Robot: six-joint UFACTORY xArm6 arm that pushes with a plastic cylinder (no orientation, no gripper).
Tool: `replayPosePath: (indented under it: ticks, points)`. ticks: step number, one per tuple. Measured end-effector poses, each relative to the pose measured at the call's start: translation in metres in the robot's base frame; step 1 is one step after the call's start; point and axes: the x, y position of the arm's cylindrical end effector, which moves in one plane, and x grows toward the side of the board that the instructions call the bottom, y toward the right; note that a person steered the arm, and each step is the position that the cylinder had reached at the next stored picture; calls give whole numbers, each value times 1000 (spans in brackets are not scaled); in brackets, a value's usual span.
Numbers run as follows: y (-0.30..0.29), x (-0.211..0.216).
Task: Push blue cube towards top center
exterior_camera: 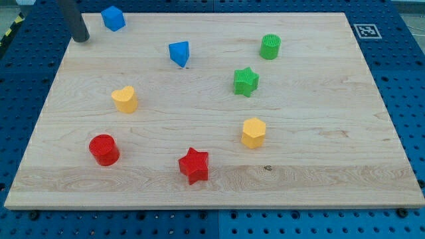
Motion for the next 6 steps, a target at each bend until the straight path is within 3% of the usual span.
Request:
replayPosePath:
  ticks: [3,5,6]
  points:
    - [0,-76]
    - [58,-76]
    - [56,-74]
